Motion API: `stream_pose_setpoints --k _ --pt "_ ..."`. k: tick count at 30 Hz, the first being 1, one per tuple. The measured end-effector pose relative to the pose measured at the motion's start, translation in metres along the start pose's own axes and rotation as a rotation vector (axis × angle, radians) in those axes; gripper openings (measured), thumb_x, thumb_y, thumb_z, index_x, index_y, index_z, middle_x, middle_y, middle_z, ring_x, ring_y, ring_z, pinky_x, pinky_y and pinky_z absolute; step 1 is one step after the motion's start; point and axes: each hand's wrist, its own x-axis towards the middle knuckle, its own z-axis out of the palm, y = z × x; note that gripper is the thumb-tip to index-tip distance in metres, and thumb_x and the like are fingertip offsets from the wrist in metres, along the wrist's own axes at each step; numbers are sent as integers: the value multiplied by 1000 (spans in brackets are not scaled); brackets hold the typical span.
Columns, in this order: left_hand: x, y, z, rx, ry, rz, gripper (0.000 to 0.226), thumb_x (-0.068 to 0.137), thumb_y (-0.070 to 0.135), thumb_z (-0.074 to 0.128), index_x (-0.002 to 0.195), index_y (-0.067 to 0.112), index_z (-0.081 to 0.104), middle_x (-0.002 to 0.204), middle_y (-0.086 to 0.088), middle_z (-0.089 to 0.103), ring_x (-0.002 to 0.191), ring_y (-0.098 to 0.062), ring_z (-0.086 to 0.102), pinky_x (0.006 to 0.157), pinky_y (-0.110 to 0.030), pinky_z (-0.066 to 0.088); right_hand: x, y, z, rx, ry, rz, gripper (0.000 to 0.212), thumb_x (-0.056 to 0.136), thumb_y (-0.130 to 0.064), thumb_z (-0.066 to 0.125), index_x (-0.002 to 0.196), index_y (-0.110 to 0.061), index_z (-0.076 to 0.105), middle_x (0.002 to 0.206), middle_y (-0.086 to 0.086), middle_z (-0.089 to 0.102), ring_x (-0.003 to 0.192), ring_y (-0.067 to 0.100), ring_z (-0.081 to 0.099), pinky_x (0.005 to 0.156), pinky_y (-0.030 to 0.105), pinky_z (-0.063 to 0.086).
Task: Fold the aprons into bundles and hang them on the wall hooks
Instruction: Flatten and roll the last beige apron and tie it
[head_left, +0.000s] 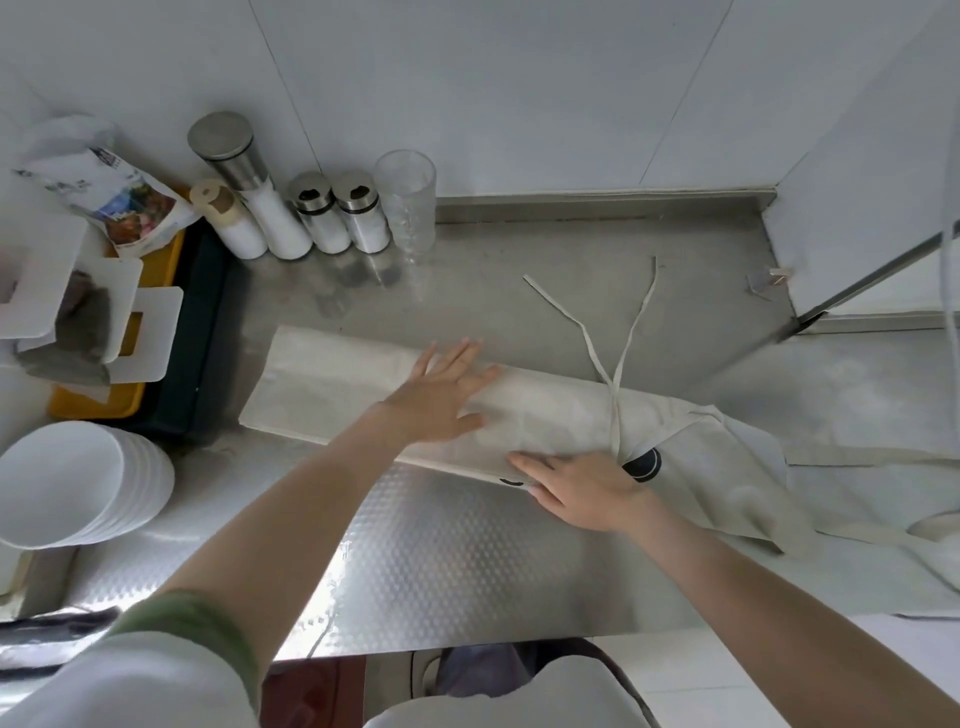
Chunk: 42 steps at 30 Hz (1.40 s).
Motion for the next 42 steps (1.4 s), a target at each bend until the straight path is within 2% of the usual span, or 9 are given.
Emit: stream_pose_setpoints --k 5,8,18,23,26,31,35,38,42 --pt "14 -5 18 71 -230 -56 103 84 68 51 150 32 -19 157 -4 -29 145 -22 -24 116 -51 -11 -18 10 -9 -36 13 207 50 100 -43 10 132 -13 35 118 3 60 92 29 66 57 33 36" --pt "10 -8 23 12 -277 -136 107 83 69 52 148 33 -25 155 0 -34 143 -22 -29 116 -50 -12 -36 22 -6 -68 -11 421 45 98 -35 10 138 -14 12 110 2 62 81 27 67 51 28 38" --pt "-22 -21 21 46 -393 -439 116 81 66 59 149 23 -23 157 -4 -29 146 -28 -21 117 -53 -4 -63 64 4 149 52 808 61 102 -31 30 154 -22 0 101 9 68 91 28 65 70 31 48" --pt "-17 7 0 292 -407 -612 90 89 29 60 153 11 -1 160 -13 -1 148 -33 -6 111 -66 -7 -83 73 2 380 280 1089 55 98 -22 39 150 -12 23 125 14 57 115 33 54 91 42 44" --pt "0 36 -3 192 -162 -522 66 98 18 41 154 10 7 161 -15 -2 148 -34 -4 113 -63 -6 -98 81 0 658 386 1238 55 99 -19 38 149 -8 19 109 25 62 105 40 58 82 43 42" --pt "56 110 -14 178 -38 -100 67 98 22 40 153 20 2 160 -13 -14 148 -29 -10 115 -56 -6 -129 98 6 803 577 1450 41 95 -20 49 130 -8 31 98 20 56 90 35 58 77 41 44" --pt "86 143 -7 10 -15 74 76 98 49 38 153 28 -10 160 -7 -15 147 -25 -15 115 -51 -11 -135 130 12 1568 889 1636 43 88 -18 63 119 -5 37 102 18 56 71 26 58 67 34 55" --pt "97 149 5 6 -77 96 95 90 61 45 151 27 -20 158 -5 -24 146 -23 -22 116 -51 -13 -133 148 11 1939 1116 1526 35 90 -11 64 120 0 47 87 12 56 67 16 58 57 21 54" --pt "101 140 23 13 -121 95 106 85 69 45 147 25 -28 155 -3 -33 143 -19 -29 116 -49 -15 -126 146 0 1719 658 1316 19 92 -24 63 98 -7 62 83 7 65 65 15 59 61 23 44"
